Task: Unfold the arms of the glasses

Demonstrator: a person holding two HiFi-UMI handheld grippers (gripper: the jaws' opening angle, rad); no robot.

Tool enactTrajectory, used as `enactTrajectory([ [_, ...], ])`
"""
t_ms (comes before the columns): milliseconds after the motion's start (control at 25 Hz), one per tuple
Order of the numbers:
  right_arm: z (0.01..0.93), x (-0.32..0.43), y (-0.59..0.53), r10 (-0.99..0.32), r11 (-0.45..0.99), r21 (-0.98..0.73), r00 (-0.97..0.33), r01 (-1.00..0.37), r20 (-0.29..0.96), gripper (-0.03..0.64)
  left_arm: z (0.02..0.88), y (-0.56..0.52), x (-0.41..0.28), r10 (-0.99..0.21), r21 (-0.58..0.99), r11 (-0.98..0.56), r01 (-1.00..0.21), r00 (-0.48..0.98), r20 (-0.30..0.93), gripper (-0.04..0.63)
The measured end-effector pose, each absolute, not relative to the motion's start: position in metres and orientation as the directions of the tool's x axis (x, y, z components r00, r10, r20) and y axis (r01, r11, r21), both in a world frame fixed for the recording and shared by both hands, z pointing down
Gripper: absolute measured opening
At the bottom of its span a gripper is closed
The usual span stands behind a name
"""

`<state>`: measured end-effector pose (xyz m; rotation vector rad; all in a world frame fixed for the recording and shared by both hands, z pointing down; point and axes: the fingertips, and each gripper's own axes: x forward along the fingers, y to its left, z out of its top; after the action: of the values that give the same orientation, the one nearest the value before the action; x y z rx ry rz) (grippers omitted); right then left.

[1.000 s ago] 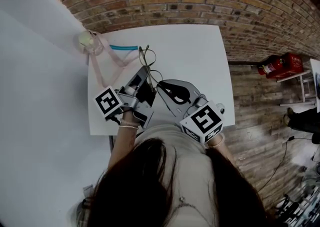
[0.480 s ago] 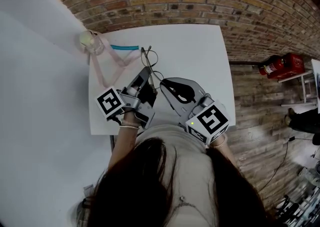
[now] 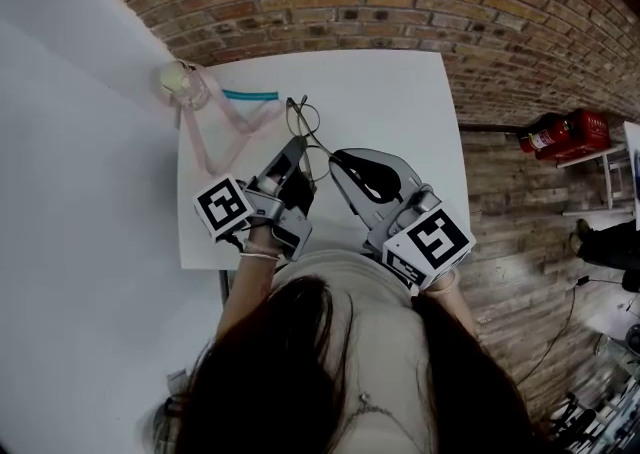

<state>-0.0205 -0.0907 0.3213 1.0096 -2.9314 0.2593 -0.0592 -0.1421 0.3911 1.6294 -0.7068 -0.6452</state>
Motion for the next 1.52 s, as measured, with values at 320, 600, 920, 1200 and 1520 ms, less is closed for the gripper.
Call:
enactTrajectory([
  [320, 0.314, -0.015, -0.095, -0.620, 0.771, -0.132, -0.781, -0.623, 0.069, 0.032, 0.394, -0.140, -0.056, -0.736, 0.984, -0.133, -0.120, 0.677, -0.017, 0.025],
  [600, 0.306, -0.006, -0.100, -0.634, 0.761, -0.136, -0.771, -0.635, 0.051, 0.031, 0.394, -0.139, -0.050, -0.723, 0.982, -0.137, -0.128, 0.691, -0.011, 0.025],
  [920, 0.300, -0.001, -0.105, -0.647, 0.752, -0.137, -0.761, -0.645, 0.038, 0.031, 0.397, -0.137, -0.047, -0.707, 0.979, -0.144, -0.147, 0.707, 0.002, 0.025],
  [1200, 0.295, 0.001, -0.109, -0.659, 0.742, -0.133, -0.751, -0.657, 0.028, 0.031, 0.397, -0.136, -0.044, -0.696, 0.981, -0.146, -0.130, 0.718, -0.008, 0.025],
  [1520, 0.289, 0.009, -0.115, -0.674, 0.731, -0.132, -0.738, -0.670, 0.015, 0.031, 0.397, -0.133, -0.038, -0.679, 0.980, -0.150, -0.127, 0.734, -0.009, 0.025],
])
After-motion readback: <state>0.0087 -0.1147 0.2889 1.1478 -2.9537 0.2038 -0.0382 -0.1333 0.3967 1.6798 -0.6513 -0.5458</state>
